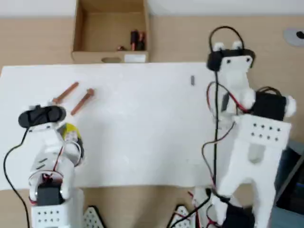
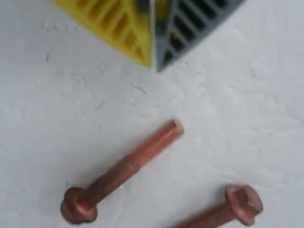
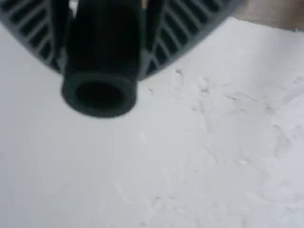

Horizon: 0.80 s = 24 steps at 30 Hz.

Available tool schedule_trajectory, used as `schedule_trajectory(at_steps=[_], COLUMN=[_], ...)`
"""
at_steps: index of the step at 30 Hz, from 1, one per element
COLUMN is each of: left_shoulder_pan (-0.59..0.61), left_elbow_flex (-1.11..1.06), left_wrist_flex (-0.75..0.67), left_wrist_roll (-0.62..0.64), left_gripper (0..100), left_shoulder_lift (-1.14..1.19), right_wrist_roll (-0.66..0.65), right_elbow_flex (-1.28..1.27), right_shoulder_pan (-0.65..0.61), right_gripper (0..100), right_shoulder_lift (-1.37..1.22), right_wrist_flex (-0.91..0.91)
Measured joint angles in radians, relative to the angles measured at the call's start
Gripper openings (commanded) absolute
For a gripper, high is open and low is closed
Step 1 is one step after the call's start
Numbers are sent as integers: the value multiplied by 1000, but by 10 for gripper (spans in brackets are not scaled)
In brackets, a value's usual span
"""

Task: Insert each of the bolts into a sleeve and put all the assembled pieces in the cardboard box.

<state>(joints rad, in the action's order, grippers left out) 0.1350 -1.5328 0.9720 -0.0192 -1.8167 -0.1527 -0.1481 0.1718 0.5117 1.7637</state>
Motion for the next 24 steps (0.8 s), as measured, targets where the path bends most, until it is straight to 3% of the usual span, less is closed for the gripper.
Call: schedule_trajectory(at_steps=[8, 18, 24], left_shoulder_pan=[0, 0, 0], left_elbow_flex=[204, 724, 1008], left_wrist_flex=[55, 74, 207], left_wrist_roll=[0, 55, 57], left_gripper=[1, 1, 2], left_shoulder_lift=[124, 681, 957], right_wrist_roll=[2, 25, 25], right_elbow_flex=[-114, -351, -450], right_shoulder_pan=[26, 43, 43], right_gripper=[10, 9, 9], right_shoulder_lift=[106, 311, 361], right_wrist_flex=[-11, -170, -239])
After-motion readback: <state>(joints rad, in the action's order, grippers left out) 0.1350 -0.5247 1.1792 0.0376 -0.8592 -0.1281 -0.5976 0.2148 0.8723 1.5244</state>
